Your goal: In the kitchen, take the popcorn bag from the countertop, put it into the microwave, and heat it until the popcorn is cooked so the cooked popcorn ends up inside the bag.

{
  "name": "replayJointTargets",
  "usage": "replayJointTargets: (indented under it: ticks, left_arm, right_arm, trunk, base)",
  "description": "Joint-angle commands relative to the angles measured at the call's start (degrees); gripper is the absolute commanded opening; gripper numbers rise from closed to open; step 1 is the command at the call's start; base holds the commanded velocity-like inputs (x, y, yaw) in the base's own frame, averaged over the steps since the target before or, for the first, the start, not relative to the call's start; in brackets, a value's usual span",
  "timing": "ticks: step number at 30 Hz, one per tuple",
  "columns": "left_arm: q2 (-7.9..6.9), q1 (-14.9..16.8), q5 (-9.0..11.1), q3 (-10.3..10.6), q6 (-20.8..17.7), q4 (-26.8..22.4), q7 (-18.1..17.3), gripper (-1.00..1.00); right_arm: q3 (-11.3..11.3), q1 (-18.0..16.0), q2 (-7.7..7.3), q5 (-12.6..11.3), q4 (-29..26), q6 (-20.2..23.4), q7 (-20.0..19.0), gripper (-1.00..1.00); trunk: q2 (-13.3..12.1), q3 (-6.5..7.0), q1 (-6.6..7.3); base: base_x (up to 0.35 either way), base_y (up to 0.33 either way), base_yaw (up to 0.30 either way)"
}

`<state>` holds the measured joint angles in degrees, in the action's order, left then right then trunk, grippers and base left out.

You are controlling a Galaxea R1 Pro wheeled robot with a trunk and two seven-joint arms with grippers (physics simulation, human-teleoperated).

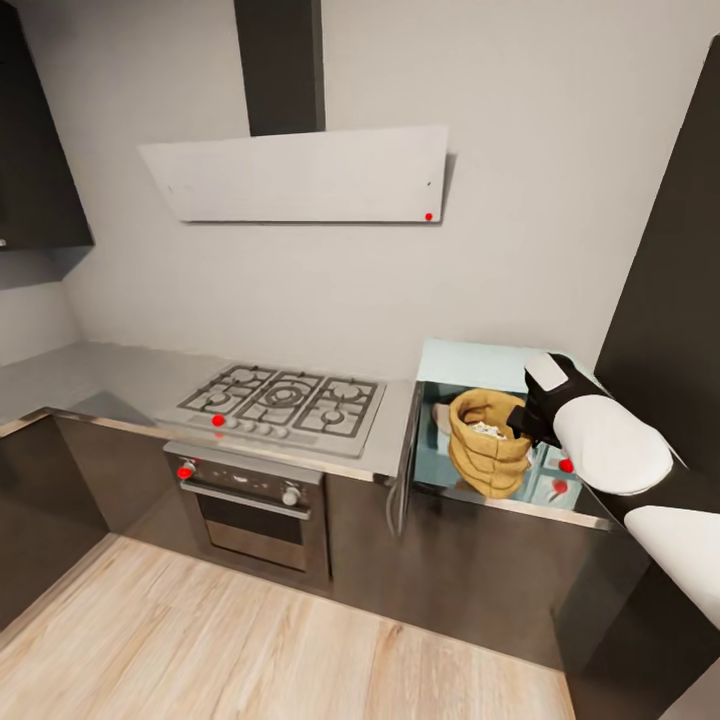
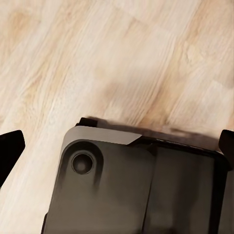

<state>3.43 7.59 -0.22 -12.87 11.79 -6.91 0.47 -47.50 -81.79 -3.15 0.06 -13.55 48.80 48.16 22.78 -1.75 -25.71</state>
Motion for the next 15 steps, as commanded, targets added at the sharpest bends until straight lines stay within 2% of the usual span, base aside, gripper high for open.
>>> replayJointTargets:
  ticks: [1, 15]
  left_arm:
    - [0.02, 0.1, 0.0, -0.1, 0.2, 0.1, 0.1, 1.00]
    - [0.02, 0.1, 0.0, -0.1, 0.2, 0.1, 0.1, 1.00]
  right_arm:
    - [0.1, -0.1, -0.01, -0.6, -0.2, -1.5, 0.1, -1.00]
    - [0.1, -0.1, -0.01, -0.6, -0.2, -1.5, 0.1, -1.00]
  trunk:
    - [0.1, -0.11, -0.07]
    - [0.1, -0.11, -0.07]
  base:
    - [0.241, 0.000, 0.000]
    - [0.021, 0.000, 0.000]
